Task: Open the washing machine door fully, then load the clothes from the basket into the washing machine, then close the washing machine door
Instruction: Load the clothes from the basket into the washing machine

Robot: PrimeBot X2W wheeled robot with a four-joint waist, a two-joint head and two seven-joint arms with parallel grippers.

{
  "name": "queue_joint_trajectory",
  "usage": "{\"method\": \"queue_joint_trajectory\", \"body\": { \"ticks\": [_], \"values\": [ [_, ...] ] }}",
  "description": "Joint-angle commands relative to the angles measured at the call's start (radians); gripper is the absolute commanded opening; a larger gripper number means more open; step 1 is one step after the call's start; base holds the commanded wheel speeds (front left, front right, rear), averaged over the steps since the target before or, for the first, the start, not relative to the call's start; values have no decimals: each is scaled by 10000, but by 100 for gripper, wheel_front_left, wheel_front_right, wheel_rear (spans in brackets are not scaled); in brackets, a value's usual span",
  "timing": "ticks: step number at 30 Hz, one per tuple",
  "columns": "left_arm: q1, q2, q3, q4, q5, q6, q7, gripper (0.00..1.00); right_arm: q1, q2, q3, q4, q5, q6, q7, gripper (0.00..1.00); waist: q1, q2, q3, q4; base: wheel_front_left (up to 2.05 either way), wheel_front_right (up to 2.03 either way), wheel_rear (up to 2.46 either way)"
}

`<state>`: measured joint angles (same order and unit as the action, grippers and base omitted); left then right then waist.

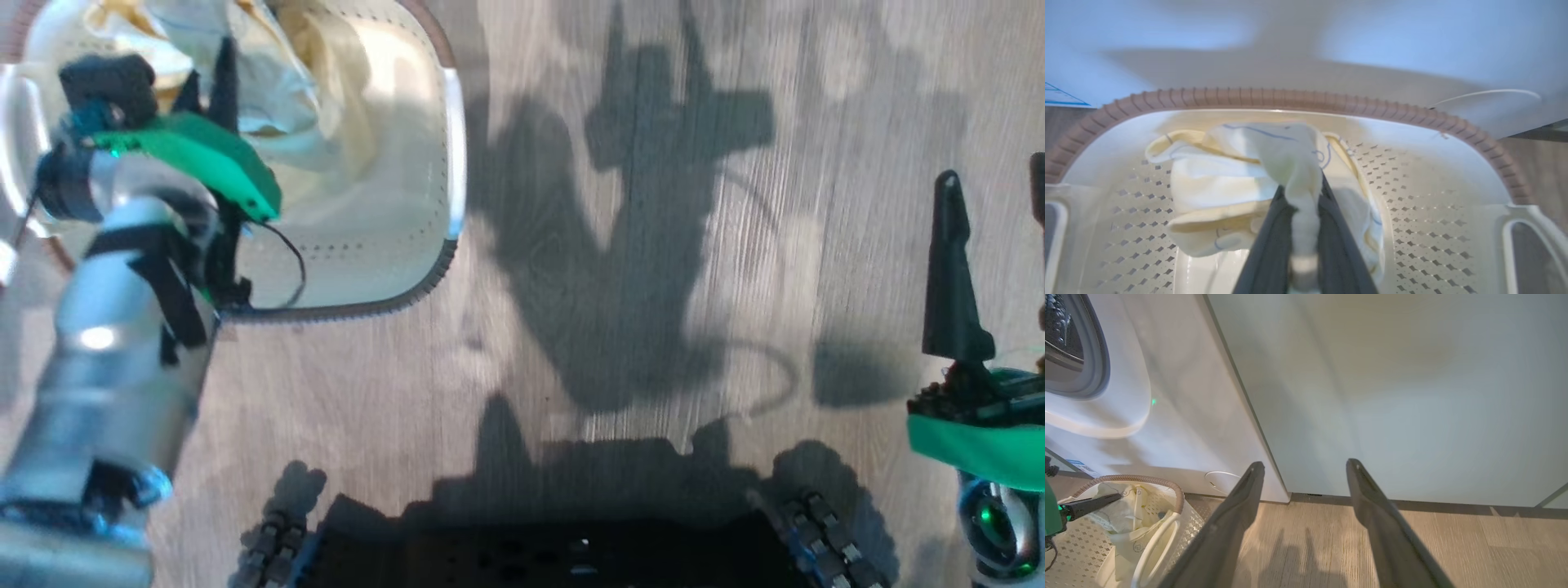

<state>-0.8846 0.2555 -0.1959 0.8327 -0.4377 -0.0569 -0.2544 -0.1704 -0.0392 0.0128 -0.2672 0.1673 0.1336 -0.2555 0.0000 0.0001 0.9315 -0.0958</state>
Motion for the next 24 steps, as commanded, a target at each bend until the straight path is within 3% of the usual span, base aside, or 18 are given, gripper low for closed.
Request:
{"method": "queue_joint_trajectory", "body": {
  "ticks": [1, 10, 24],
  "values": [
    [383, 342, 273, -259, 84, 83, -71, 0, 338, -110, 155, -216, -39, -29, -63, 100, 0, -1, -224, 127, 0, 0, 0],
    [2450, -304, 889, -3067, 790, 333, -73, 0, 495, -110, 43, 102, -253, -29, -63, 100, 0, -1, -1527, 495, 0, 0, 0],
    [4808, -862, 1488, -5083, 1374, 565, -73, 0, 1136, -110, -153, 722, -409, -29, -63, 100, 0, -1, -4025, 689, 0, 0, 0]
  ]
}}
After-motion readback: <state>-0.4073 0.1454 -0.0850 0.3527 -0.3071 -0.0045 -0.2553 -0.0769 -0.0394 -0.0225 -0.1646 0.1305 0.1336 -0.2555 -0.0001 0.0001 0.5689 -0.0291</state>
